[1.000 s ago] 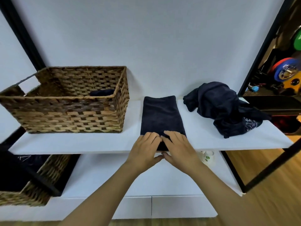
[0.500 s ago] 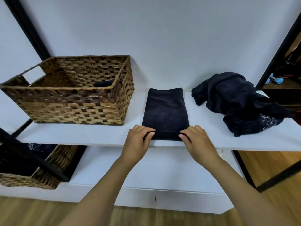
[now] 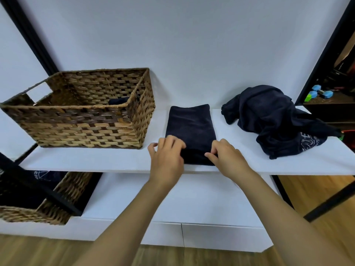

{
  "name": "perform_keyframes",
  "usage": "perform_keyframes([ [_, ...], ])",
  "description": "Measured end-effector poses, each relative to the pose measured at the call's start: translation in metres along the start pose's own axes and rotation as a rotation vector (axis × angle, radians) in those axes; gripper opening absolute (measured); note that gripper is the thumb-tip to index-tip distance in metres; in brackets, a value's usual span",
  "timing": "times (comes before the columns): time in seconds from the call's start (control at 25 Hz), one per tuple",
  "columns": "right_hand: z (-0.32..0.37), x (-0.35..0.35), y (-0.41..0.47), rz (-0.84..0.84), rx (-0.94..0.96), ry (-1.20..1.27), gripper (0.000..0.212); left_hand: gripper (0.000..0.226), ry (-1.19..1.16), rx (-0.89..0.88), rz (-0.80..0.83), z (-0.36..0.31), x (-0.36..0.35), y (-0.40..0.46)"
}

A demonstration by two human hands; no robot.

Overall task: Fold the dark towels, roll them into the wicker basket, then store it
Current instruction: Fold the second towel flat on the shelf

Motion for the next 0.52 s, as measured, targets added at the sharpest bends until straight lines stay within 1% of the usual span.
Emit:
perform_keyframes([
  [0.04, -0.001, -0.001, 0.001, -0.007, 0.001, 0.0, 0.028, 0.03, -0.012, -0.129, -0.064, -0.012, 0.0, -0.006],
  [0.08, -0.002, -0.002, 0.001, -0.015, 0.004, -0.003, 0.028, 0.029, -0.027, -0.259, -0.083, -0.021, -0.004, -0.013],
  [0.12, -0.003, -0.003, 0.0, -0.026, 0.01, -0.012, 0.028, 0.029, -0.026, -0.361, -0.08, -0.025, -0.012, -0.02],
  [0.16, -0.002, -0.004, 0.001, -0.037, 0.017, -0.026, 0.029, 0.033, -0.007, -0.406, -0.059, -0.024, -0.023, -0.026],
  [0.24, 0.0, -0.007, 0.0, -0.055, 0.033, -0.071, 0.03, 0.047, 0.012, -0.351, -0.025, -0.016, -0.04, -0.034],
  [0.32, 0.003, -0.008, -0.001, -0.109, 0.073, -0.161, 0.028, 0.051, -0.018, -0.264, 0.0, -0.014, -0.045, -0.035],
  [0.4, 0.003, -0.008, 0.001, -0.154, 0.089, -0.225, 0.027, 0.045, 0.015, -0.24, 0.015, -0.019, -0.042, -0.029],
  [0.52, -0.001, -0.011, 0.003, -0.141, 0.104, -0.19, 0.03, 0.033, 0.067, -0.18, -0.028, -0.009, -0.035, -0.024],
])
Point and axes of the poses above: each hand's wrist, its own y-axis towards the middle knuckle, its own x-axis out of the back of the hand, z = x × y, the point moved 1 cm from there along y, towards the middle knuckle, and after that the axes turned 3 degrees about z, right-handed, at the moved point
